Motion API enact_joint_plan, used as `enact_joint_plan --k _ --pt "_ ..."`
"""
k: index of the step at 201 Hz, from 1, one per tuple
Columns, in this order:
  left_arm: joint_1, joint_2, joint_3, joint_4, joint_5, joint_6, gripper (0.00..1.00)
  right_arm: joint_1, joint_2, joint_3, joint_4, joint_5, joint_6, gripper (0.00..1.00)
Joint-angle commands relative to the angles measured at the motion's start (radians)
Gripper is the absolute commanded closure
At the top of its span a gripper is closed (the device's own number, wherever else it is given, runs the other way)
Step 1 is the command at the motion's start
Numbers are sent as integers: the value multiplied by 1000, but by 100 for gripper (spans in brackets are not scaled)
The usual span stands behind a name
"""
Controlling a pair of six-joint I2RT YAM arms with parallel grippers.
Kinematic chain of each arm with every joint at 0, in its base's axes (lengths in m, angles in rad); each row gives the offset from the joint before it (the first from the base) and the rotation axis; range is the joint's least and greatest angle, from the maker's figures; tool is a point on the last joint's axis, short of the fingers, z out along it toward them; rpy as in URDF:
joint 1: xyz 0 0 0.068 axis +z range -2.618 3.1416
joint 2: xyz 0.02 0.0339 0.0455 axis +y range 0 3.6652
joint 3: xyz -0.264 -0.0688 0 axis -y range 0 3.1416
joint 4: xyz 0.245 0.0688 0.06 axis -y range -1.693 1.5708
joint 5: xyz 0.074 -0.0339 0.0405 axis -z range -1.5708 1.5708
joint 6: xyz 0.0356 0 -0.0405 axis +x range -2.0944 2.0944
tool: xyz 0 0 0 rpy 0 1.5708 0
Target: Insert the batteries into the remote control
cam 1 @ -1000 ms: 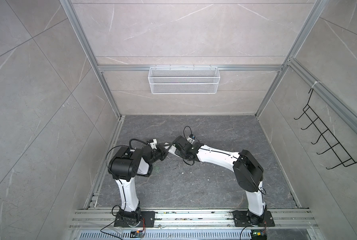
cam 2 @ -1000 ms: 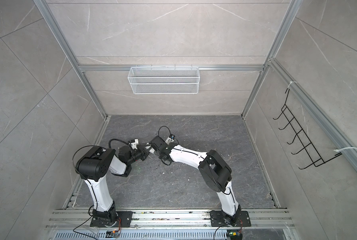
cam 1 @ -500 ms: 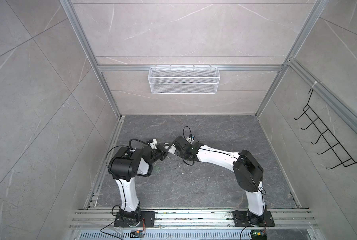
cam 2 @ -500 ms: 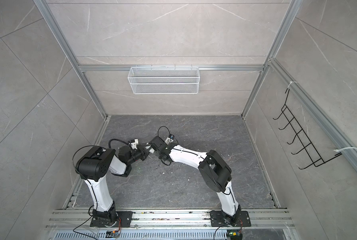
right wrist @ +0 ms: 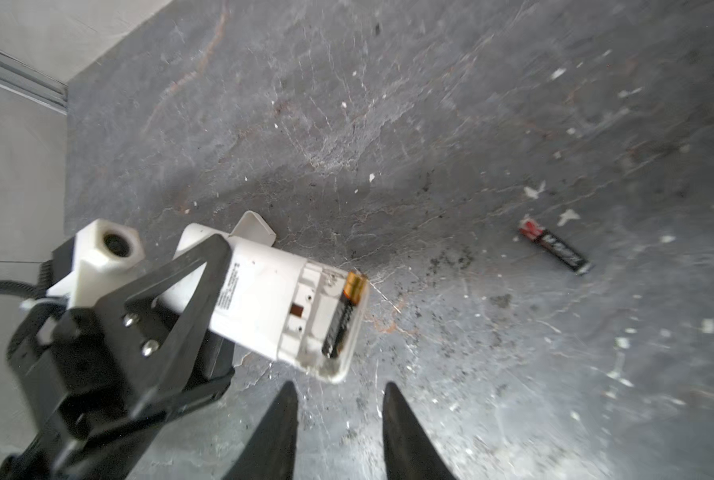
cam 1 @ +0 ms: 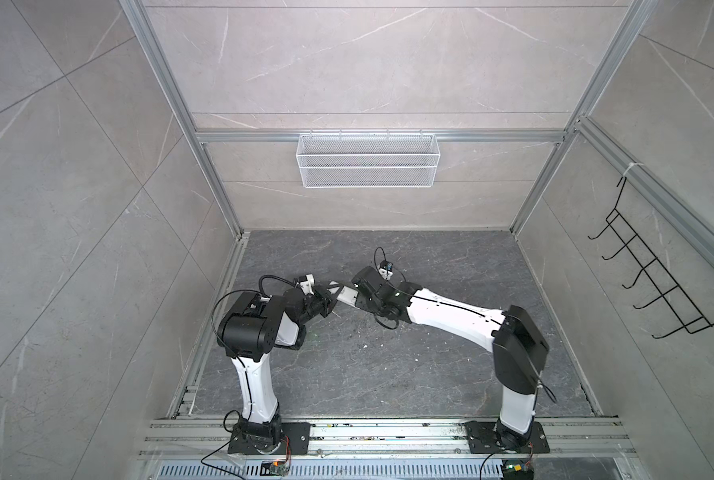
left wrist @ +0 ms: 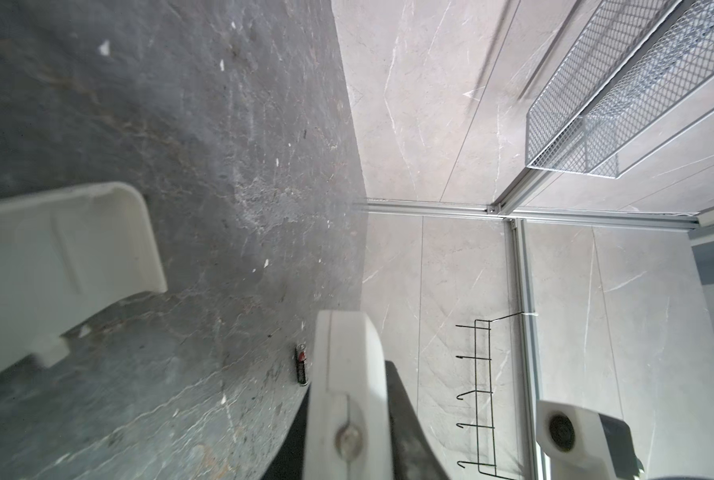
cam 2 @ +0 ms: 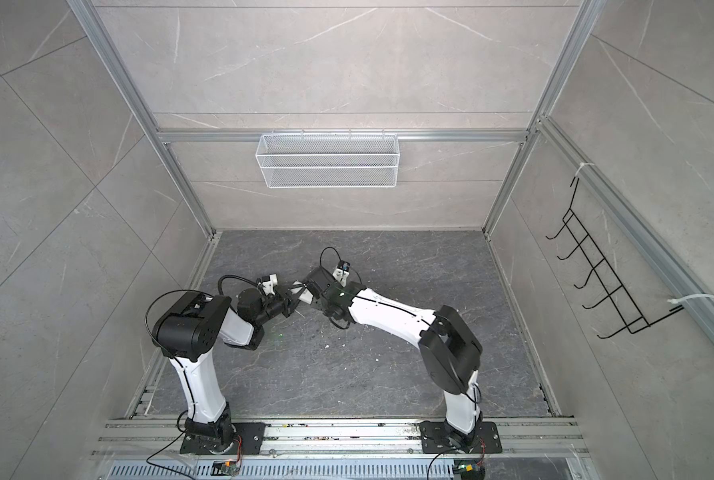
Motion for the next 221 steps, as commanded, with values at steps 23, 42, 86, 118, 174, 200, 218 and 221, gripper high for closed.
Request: enact_joint_plan --k 23,42,86,118,174,200,218,221 --pt "-38 1 133 76 11 -249 100 -112 -314 -216 107 21 -77 59" --pt "-52 -13 176 77 3 -327 100 -179 -314 -204 85 -56 -120 59" --pt "-73 -35 218 76 -15 -468 100 -210 -194 -20 -64 -60 -240 59" --pt "-74 -66 201 76 -27 -480 100 -211 -129 74 -121 -35 -293 59" --pt "-81 -100 182 76 -30 -487 100 -210 -62 136 -141 -40 -300 59" --pt "-89 -107 183 76 -27 -487 100 -209 -47 145 -133 -46 -297 59" --pt "-94 -106 183 75 -25 -487 100 -206 -33 163 -134 -51 -298 59" --pt "-96 -107 182 76 -26 -487 100 -207 -30 165 -133 -52 -300 59"
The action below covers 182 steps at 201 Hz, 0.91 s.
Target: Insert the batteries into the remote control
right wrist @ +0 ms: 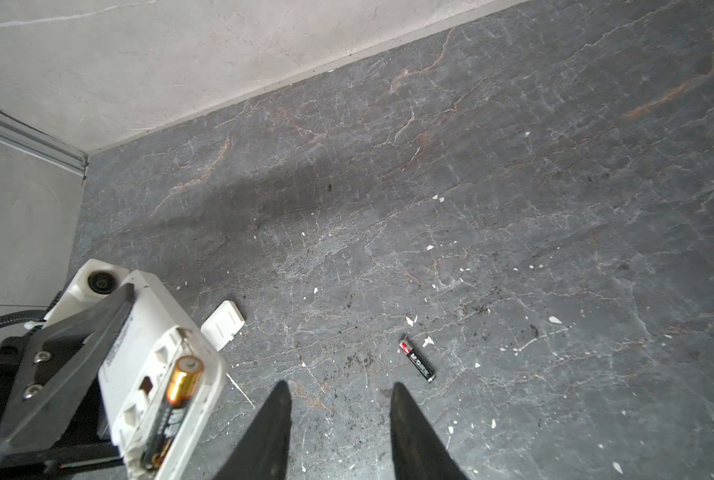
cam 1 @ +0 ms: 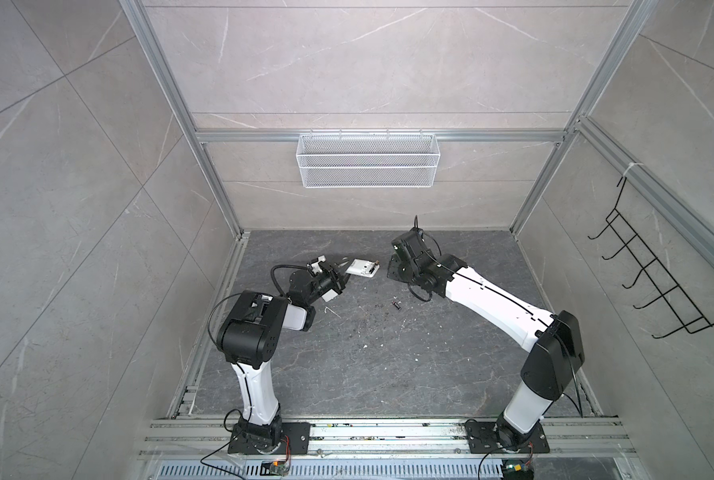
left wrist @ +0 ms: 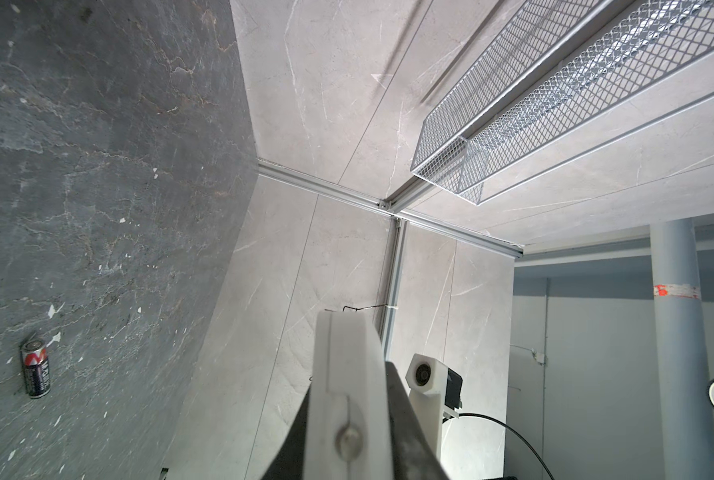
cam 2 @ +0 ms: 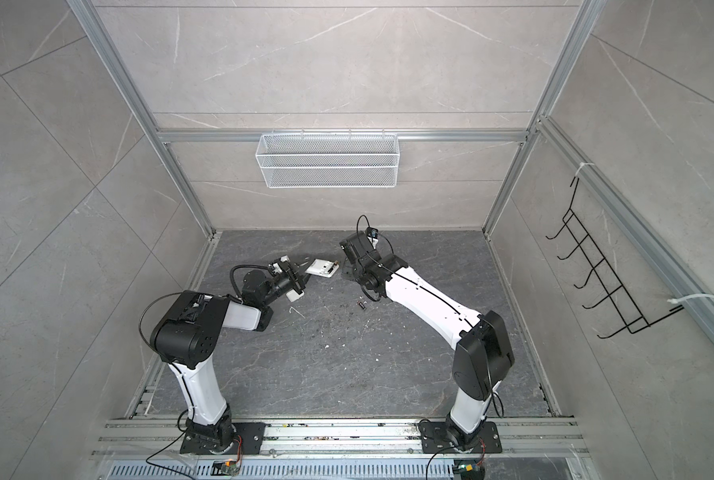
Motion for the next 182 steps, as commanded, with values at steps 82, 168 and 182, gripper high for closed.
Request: enact_joint_plan --k 82,168,182 --pt "-22 -49 8 61 4 -11 100 15 74 96 -41 -2 -17 60" --pt "-42 -36 0 61 3 2 100 15 108 136 -57 -11 -34 59" --pt "-43 -37 2 61 1 2 100 16 109 135 -57 -10 -35 60"
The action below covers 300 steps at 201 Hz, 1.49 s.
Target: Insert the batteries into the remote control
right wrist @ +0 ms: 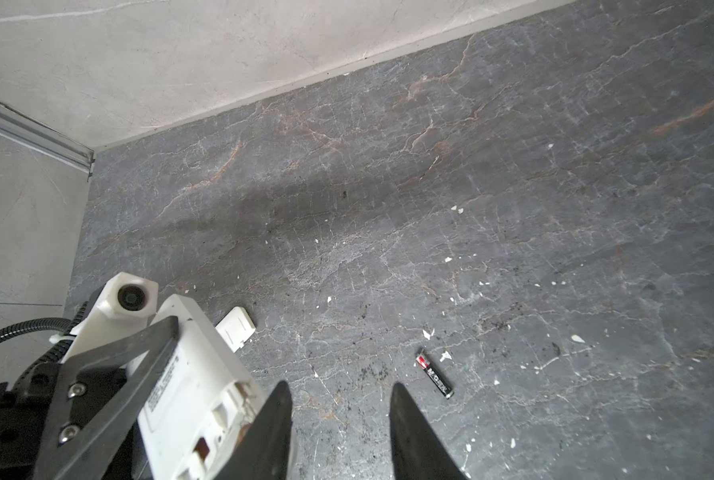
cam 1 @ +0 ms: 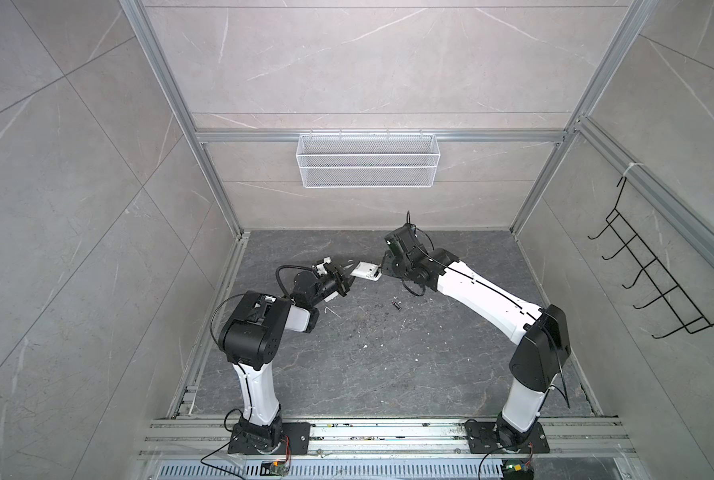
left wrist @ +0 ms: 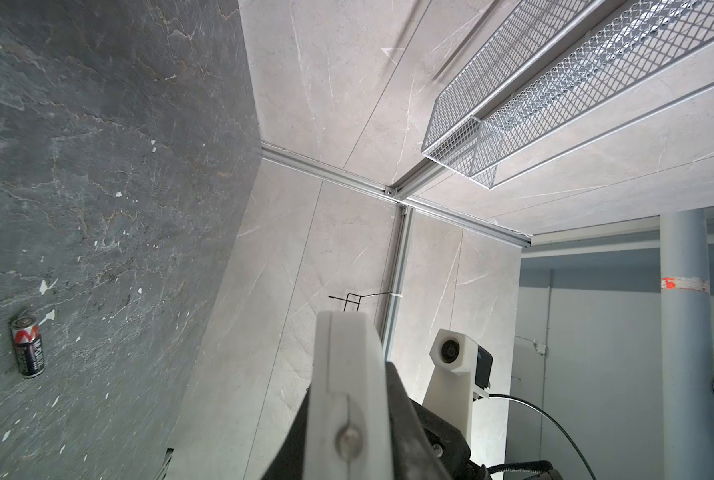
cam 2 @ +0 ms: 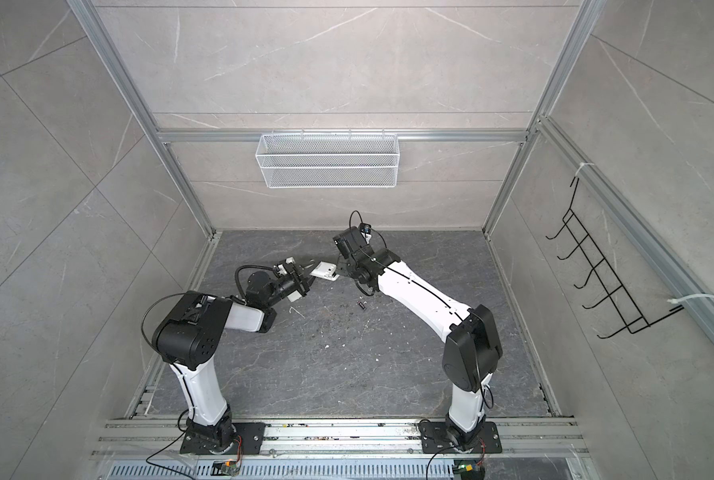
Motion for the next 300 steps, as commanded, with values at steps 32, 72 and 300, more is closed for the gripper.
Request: enact_joint_plan --k 32,72,300 --pt "-6 -38 12 61 -3 3 100 6 6 2 -32 7 -5 60" --pt "-5 -32 15 60 -7 56 100 6 -109 -116 33 37 46 60" --pt "-30 -43 -41 61 -209 344 100 -1 -101 -440 613 -199 1129 12"
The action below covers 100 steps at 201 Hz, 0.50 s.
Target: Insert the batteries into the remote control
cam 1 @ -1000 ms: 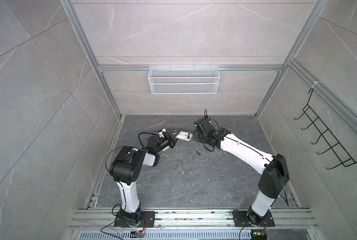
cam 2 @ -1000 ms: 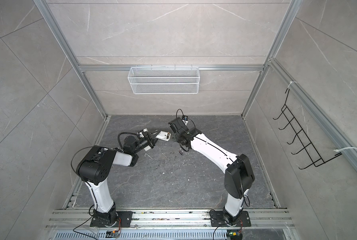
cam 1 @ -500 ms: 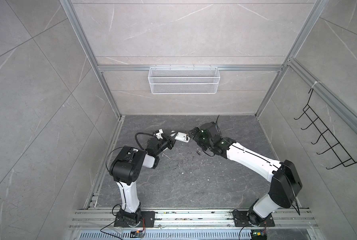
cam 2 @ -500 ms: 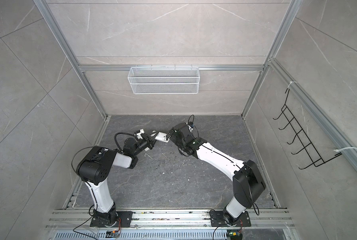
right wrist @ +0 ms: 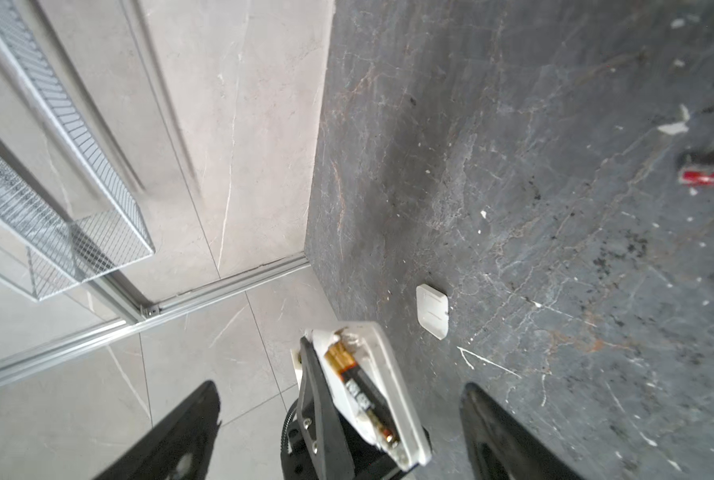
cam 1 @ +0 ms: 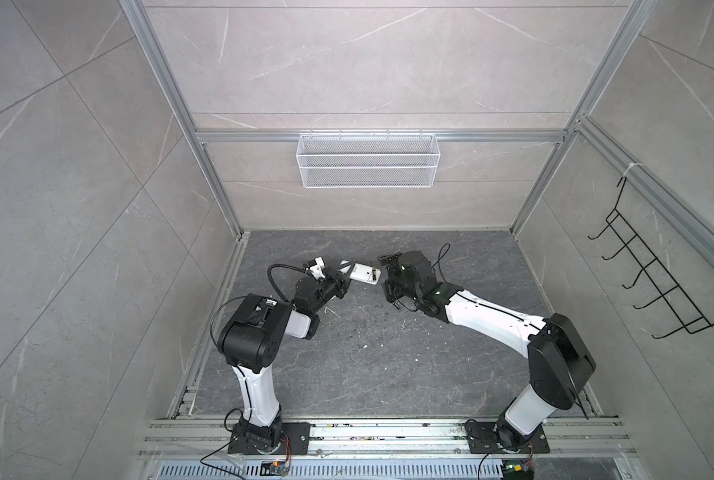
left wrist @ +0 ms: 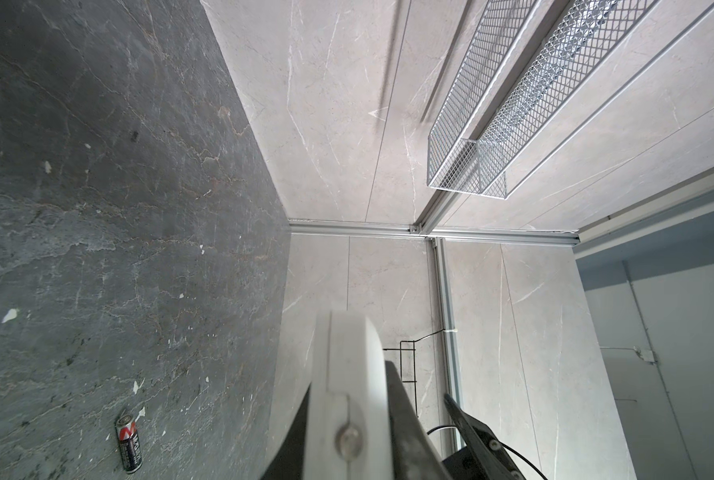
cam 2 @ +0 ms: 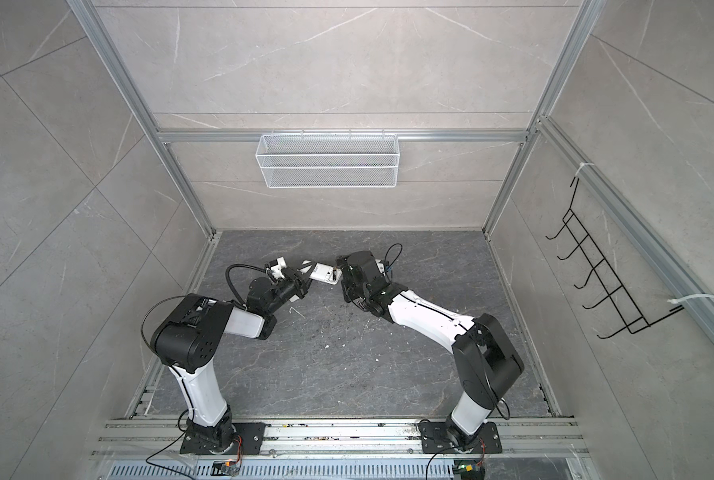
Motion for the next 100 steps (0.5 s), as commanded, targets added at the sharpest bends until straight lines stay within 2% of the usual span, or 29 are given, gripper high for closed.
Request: enact_joint_plan --k 1,100 --pt "-4 -20 29 61 -8 25 100 -1 29 45 -62 -19 103 12" --pt "-12 0 41 61 9 12 100 2 94 113 -100 -60 158 21"
